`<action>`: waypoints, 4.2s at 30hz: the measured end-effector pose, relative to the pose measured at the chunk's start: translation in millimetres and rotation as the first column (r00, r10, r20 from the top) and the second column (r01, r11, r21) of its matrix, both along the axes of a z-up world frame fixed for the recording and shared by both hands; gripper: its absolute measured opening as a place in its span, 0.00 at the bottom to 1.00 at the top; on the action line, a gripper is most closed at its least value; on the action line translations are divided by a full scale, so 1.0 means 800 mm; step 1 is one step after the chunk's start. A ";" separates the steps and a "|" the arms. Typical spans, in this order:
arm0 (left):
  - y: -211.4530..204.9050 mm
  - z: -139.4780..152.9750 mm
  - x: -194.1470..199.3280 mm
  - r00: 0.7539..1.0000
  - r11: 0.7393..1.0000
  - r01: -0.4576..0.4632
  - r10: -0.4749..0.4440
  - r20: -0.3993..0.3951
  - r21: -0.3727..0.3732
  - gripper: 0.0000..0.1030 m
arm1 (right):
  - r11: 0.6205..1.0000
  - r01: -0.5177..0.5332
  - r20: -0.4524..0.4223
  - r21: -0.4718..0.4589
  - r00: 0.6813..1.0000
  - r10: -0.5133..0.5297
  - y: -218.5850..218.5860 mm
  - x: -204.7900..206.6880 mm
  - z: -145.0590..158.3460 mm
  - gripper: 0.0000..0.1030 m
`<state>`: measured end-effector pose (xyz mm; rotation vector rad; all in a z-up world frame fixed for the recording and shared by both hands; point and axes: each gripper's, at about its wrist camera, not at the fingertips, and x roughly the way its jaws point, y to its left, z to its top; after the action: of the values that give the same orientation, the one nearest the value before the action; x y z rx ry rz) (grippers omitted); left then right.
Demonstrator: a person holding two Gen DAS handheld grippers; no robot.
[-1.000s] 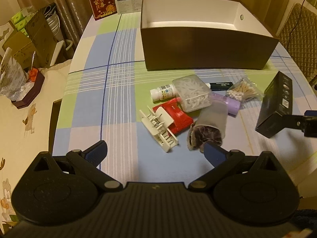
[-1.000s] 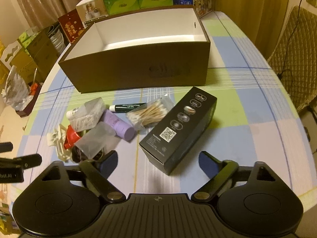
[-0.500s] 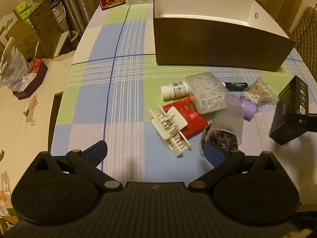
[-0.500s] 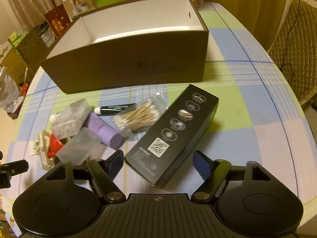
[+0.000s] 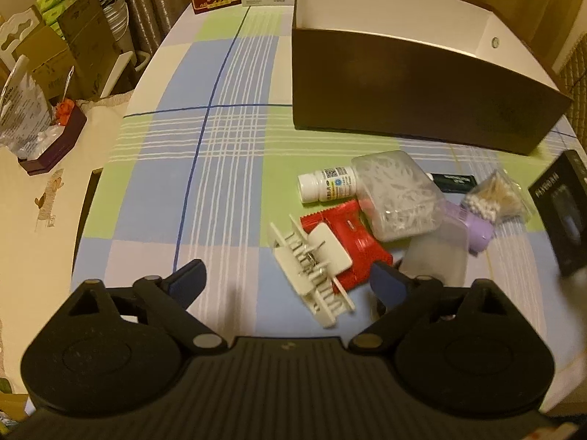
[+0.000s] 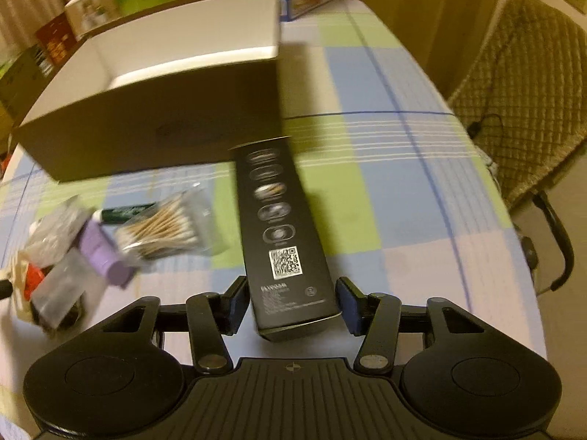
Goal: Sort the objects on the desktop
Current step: 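Grasp the black product box with the right tool while the left tool grasps the white clip, then carry the black box and white clip into the open cardboard box with both tools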
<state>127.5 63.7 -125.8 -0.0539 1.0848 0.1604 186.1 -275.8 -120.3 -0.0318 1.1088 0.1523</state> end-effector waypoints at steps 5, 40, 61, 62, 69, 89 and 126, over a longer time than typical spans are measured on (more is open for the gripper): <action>0.000 -0.012 0.013 1.000 1.000 -0.014 0.015 0.002 -0.023 0.73 | 1.000 0.000 -0.007 0.005 1.000 0.000 -0.017 0.009 0.001 0.48; 0.019 -0.020 -0.002 0.999 0.999 0.001 0.001 -0.045 0.049 0.37 | 0.967 -0.251 0.008 0.038 0.968 0.251 -0.036 0.043 -0.003 0.66; 0.046 -0.019 0.017 0.988 0.991 0.135 -0.134 -0.071 0.010 0.36 | 0.944 -0.319 -0.006 -0.082 0.948 0.319 0.004 0.061 -0.021 0.40; 0.047 -0.017 0.016 0.988 0.990 0.138 -0.138 -0.066 0.009 0.36 | 0.944 -0.315 -0.007 -0.096 0.949 0.316 0.006 0.058 -0.021 0.40; 0.043 0.009 0.014 0.984 0.984 0.178 -0.178 -0.019 0.015 0.36 | 0.945 -0.320 0.003 -0.060 0.947 0.321 0.006 0.041 -0.006 0.39; 0.005 0.126 0.095 0.918 0.945 0.327 -0.324 0.227 0.025 0.36 | 0.931 -0.331 0.174 0.154 0.937 0.304 0.017 0.079 0.129 0.39; -0.043 0.023 0.415 0.957 0.957 0.282 -0.285 0.043 0.064 0.36 | 0.981 -0.188 0.043 -0.047 0.981 0.190 0.135 0.357 0.031 0.40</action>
<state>459.7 28.9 -107.3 0.1488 1.0235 -0.0687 472.1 -168.1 -95.6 -0.1790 1.0612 0.2970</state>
